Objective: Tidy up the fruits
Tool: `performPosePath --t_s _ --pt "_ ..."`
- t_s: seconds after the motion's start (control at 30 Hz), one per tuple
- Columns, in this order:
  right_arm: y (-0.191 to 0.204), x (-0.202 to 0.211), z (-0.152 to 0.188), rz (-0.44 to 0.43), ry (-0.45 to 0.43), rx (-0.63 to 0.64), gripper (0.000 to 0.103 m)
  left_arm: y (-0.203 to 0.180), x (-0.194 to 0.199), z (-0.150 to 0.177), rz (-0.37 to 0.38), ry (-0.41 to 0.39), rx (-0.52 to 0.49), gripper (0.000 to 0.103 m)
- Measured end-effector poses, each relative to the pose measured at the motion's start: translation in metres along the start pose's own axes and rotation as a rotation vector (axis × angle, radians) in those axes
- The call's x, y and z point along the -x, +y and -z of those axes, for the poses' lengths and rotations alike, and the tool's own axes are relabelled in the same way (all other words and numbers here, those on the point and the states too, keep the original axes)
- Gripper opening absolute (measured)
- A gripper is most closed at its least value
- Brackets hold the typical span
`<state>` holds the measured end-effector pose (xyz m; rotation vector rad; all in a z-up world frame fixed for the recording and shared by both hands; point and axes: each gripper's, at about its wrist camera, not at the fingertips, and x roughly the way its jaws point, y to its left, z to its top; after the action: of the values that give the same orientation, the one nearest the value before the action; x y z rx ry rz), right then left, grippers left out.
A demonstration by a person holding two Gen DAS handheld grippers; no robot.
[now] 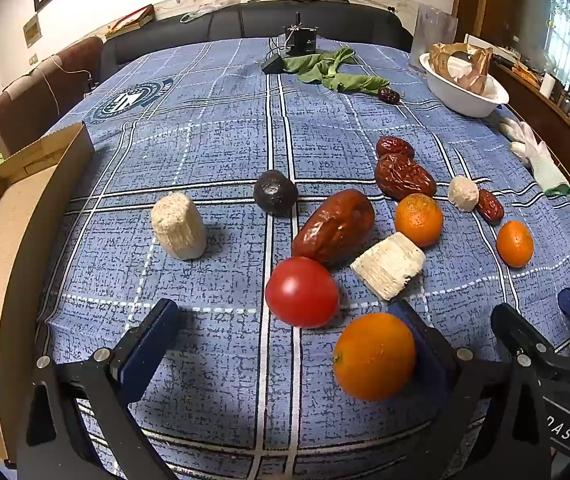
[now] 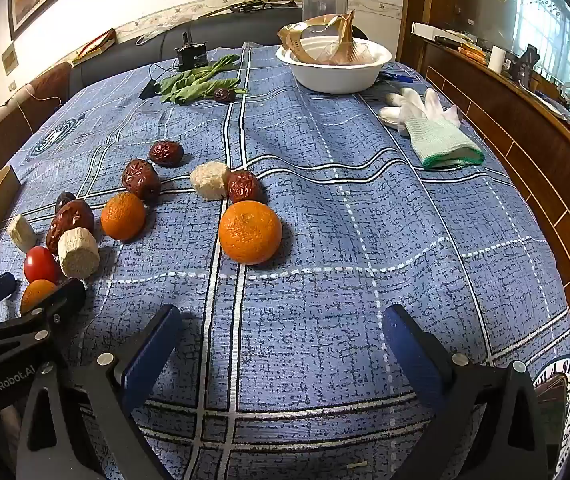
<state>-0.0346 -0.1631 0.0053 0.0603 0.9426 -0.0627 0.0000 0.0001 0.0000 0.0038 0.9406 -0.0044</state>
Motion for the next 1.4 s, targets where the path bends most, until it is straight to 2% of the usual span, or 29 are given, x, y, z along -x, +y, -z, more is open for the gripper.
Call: performPosePath --t_s 0.23,0.47,0.67,0.73,0.8,0.93,1.1,1.13,1.27,1.4 --pt "0.0 0.0 0.0 -0.003 0.0 -0.002 0.102 0.001 0.0 -0.002 -0.007 0.037 -0.005 0.103" --pt "0.003 -0.003 -0.004 0.01 0.047 -0.012 0.103 0.008 0.009 0.007 0.042 0.052 -0.056 0.103" --pt "0.002 -0.001 -0.002 0.007 0.031 -0.004 0.101 0.037 0.054 0.012 0.149 -0.04 0.04 0.101" --pt "0.003 0.008 0.002 0.038 -0.003 -0.012 0.101 0.048 0.069 0.013 0.147 -0.084 0.04 0.101" --pt "0.007 0.027 0.005 0.046 -0.075 -0.011 0.101 0.062 0.073 0.016 0.153 -0.084 0.051 0.101" --pt "0.025 0.061 0.014 0.009 -0.17 0.003 0.101 0.09 0.063 0.023 0.284 -0.012 0.132 0.101" --pt "0.047 0.084 0.021 -0.065 -0.208 0.004 0.101 0.106 0.065 0.035 0.283 -0.014 0.131 0.101" --pt "0.049 0.088 0.022 -0.074 -0.218 0.001 0.101 0.111 0.066 0.036 0.245 -0.024 0.133 0.101" --pt "0.047 0.102 0.02 -0.074 -0.257 -0.018 0.101 0.137 0.07 0.042 0.184 -0.038 0.168 0.101" --pt "0.036 0.111 0.019 -0.049 -0.29 -0.042 0.101 0.154 0.087 0.042 0.105 -0.101 0.172 0.1"
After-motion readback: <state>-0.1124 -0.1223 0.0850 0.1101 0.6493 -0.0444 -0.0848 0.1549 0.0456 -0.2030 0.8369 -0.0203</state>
